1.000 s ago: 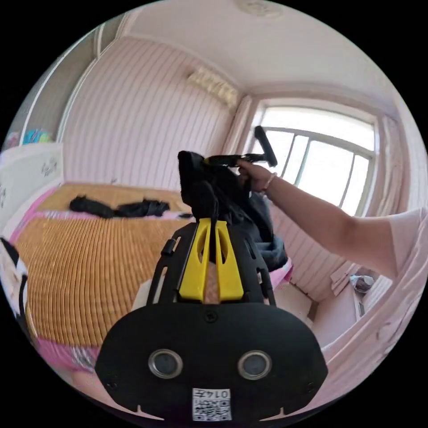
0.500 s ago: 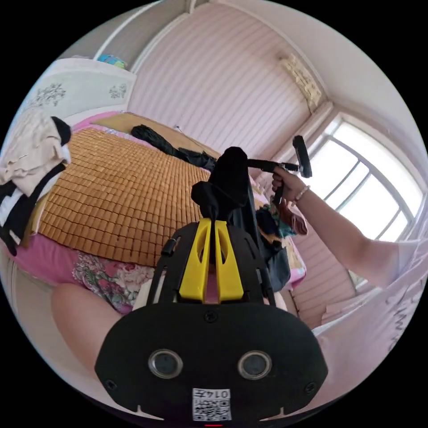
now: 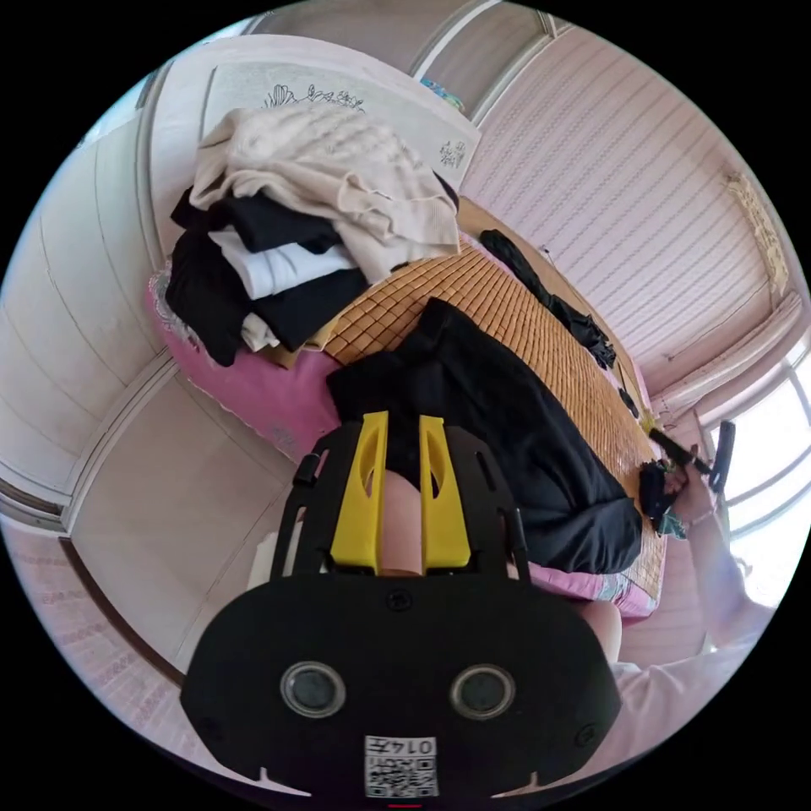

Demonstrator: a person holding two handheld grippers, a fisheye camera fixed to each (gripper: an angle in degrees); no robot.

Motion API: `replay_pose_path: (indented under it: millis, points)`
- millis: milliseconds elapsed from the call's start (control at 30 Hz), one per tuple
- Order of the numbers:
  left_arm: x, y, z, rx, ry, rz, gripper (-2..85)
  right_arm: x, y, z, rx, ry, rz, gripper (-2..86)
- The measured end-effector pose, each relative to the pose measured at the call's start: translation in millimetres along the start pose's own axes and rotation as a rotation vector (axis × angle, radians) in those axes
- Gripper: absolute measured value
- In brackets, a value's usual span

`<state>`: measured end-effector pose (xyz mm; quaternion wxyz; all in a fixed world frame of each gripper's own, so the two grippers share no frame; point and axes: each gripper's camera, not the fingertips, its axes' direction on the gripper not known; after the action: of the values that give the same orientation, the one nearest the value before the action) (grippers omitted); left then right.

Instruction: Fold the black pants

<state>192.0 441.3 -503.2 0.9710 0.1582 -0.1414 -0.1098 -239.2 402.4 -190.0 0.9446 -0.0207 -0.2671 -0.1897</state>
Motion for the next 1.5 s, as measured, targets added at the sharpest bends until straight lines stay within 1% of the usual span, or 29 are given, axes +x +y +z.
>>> replay_pose_path:
  millis: [33, 67, 133, 233, 333, 400, 467, 567, 633, 700, 733, 800, 833, 867, 900, 967, 1000, 1033, 1100, 1167, 1233, 1267, 1300, 1333, 1367, 1400, 1433, 1467, 1500]
  points:
    - [0.3, 3.1, 3.6, -0.004, 0.018, 0.005, 6.4, 30.5, 45.5, -13.1, -0.028, 0.043, 0.084, 7.9]
    - [4.9, 8.3, 12.1, -0.019, 0.055, 0.026, 6.4, 45.0, 68.4, -20.3, -0.043, 0.074, 0.133, 7.9]
    - [22.2, 14.8, 27.9, -0.048, 0.093, 0.093, 6.4, 96.0, 155.6, -50.5, -0.109, 0.194, 0.336, 8.2]
    - [67.5, 26.5, 58.9, -0.088, 0.117, 0.238, 6.4, 135.1, 240.8, -86.1, -0.11, 0.23, 0.559, 9.9]
    - [122.9, 42.8, 102.1, -0.166, 0.161, 0.364, 6.7, 151.6, 275.2, -110.1, -0.079, 0.238, 0.669, 10.6]
    - [175.7, 63.2, 142.5, -0.265, 0.24, 0.479, 8.1, 158.4, 272.9, -121.7, -0.06, 0.252, 0.679, 10.7]
    - [216.3, 82.4, 172.9, -0.337, 0.265, 0.567, 8.8, 167.7, 262.0, -132.5, -0.036, 0.259, 0.672, 10.8]
    - [276.7, 116.7, 221.7, -0.451, 0.271, 0.695, 9.2, 186.7, 234.2, -146.5, -0.013, 0.239, 0.657, 10.7]
    - [304.9, 134.7, 245.9, -0.503, 0.264, 0.749, 9.3, 194.9, 204.2, -153.9, 0.007, 0.243, 0.604, 10.2]
    - [331.4, 157.9, 272.9, -0.528, 0.21, 0.814, 9.2, 200.4, 181.8, -157.6, 0.036, 0.256, 0.577, 8.9]
    - [336.0, 164.6, 280.3, -0.534, 0.189, 0.832, 9.0, 204.9, 168.2, -160.0, 0.082, 0.248, 0.583, 8.5]
    - [345.0, 196.4, 317.0, -0.603, 0.067, 0.899, 7.6, 213.6, 147.9, -158.2, 0.127, 0.242, 0.62, 9.2]
    - [345.8, 201.9, 320.8, -0.589, 0.053, 0.902, 7.0, 219.5, 135.1, -151.7, 0.124, 0.258, 0.647, 10.5]
    - [348.2, 210.3, 320.8, -0.538, 0.011, 0.922, 6.3, 222.1, 129.3, -146.9, 0.114, 0.271, 0.657, 10.9]
    - [351.3, 218.1, 323.9, -0.533, -0.003, 0.939, 5.7, 227.8, 119.9, -134.5, 0.073, 0.294, 0.674, 11.9]
    - [353.0, 228.1, 327.2, -0.522, -0.013, 0.951, 4.6, 235.5, 114.2, -108.9, -0.057, 0.306, 0.681, 10.2]
    - [354.2, 234.5, 329.5, -0.517, -0.018, 0.969, 3.1, 228.6, 115.8, -106.8, -0.073, 0.386, 0.66, 4.0]
    - [355.1, 237.3, 330.7, -0.519, -0.017, 0.978, 2.5, 217.6, 117.0, -112.9, -0.05, 0.441, 0.611, 0.5]
    - [359.5, 245.2, 338.0, -0.546, -0.018, 0.988, 0.4, 217.8, 115.9, -123.7, -0.098, 0.413, 0.588, -0.4]
    - [363.5, 249.0, 342.4, -0.568, -0.019, 1.001, -0.3, 215.2, 123.9, -161.6, -0.001, 0.374, 0.584, -0.7]
    - [365.3, 249.4, 337.1, -0.548, 0.007, 1.008, -0.6, 199.9, 155.2, -245.0, 0.239, 0.276, 0.593, -0.9]
    - [364.9, 248.3, 326.6, -0.507, 0.046, 1.02, -0.6, 191.5, 168.7, -269.5, 0.31, 0.258, 0.584, -0.9]
    - [363.5, 248.3, 314.3, -0.468, 0.09, 1.045, -0.5, 171.3, 202.5, -316.1, 0.432, 0.247, 0.567, -0.9]
    - [362.5, 248.8, 308.1, -0.453, 0.116, 1.061, -0.4, 151.5, 241.8, -353.6, 0.498, 0.246, 0.577, -0.9]
    - [360.1, 250.4, 295.6, -0.429, 0.197, 1.09, 0.0, 142.7, 262.6, -368.1, 0.509, 0.255, 0.602, -0.8]
    - [357.3, 252.3, 286.5, -0.425, 0.279, 1.102, 0.9, 126.9, 304.4, -388.3, 0.495, 0.279, 0.661, -0.8]
    - [355.9, 253.1, 283.4, -0.43, 0.315, 1.1, 1.4, 114.1, 344.1, -397.0, 0.443, 0.307, 0.726, -0.7]
    - [353.6, 254.9, 280.3, -0.446, 0.362, 1.087, 2.2, 109.3, 362.6, -397.3, 0.403, 0.321, 0.763, -0.6]
    - [351.6, 257.0, 279.4, -0.453, 0.379, 1.074, 2.9, 101.8, 396.6, -394.0, 0.317, 0.345, 0.843, -0.4]
